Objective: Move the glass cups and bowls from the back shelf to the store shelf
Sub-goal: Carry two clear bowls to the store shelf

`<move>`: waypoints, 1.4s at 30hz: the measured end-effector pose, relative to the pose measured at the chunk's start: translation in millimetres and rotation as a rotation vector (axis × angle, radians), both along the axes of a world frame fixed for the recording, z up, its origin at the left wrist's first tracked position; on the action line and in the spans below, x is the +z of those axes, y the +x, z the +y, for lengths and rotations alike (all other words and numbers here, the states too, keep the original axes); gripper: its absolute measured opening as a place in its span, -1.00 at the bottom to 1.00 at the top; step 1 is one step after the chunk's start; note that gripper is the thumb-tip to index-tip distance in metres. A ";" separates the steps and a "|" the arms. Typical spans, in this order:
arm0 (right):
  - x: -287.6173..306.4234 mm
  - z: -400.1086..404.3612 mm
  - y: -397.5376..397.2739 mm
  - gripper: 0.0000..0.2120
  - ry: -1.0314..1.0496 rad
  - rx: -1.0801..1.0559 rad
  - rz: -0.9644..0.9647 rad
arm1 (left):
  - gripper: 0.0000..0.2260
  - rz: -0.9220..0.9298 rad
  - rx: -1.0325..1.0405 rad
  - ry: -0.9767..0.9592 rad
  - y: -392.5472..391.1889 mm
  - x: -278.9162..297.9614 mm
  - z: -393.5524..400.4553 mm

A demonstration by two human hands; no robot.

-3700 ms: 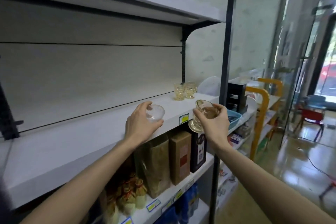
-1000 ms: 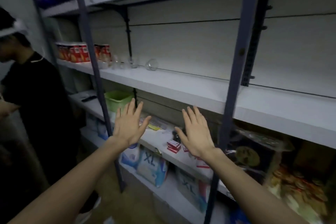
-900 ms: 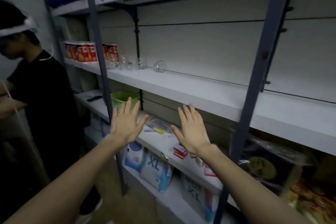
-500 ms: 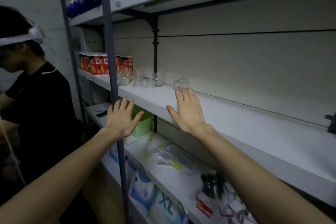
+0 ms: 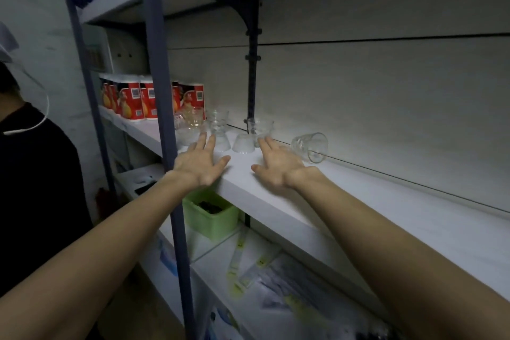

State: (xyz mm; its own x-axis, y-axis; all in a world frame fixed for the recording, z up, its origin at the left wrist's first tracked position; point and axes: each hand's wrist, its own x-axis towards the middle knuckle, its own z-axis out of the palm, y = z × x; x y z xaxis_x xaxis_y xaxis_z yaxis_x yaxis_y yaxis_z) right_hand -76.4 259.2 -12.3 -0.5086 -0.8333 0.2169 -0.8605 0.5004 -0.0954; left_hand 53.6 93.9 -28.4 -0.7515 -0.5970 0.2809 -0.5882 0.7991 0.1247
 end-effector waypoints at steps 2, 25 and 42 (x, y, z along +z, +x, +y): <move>-0.2 -32.5 -7.7 -0.24 -0.011 -0.019 0.001 | -0.29 0.001 -0.044 -0.009 -20.9 -0.1 -29.5; 15.7 -117.9 -10.9 -0.32 0.045 -0.411 -0.172 | -0.42 0.105 -0.357 0.106 -82.8 3.9 -125.9; -5.5 57.1 73.1 -0.33 -0.767 -0.588 0.040 | -0.39 0.741 -0.801 0.742 -35.2 2.3 13.6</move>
State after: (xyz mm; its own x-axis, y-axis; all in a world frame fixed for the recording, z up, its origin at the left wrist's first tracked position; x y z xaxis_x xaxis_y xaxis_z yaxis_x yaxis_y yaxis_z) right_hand -3.3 316.2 -17.8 -0.7795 -0.0727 0.6222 -0.5021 0.6663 -0.5512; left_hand 18.4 107.4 -26.1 -0.7770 -0.2517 0.5770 0.4092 0.4946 0.7668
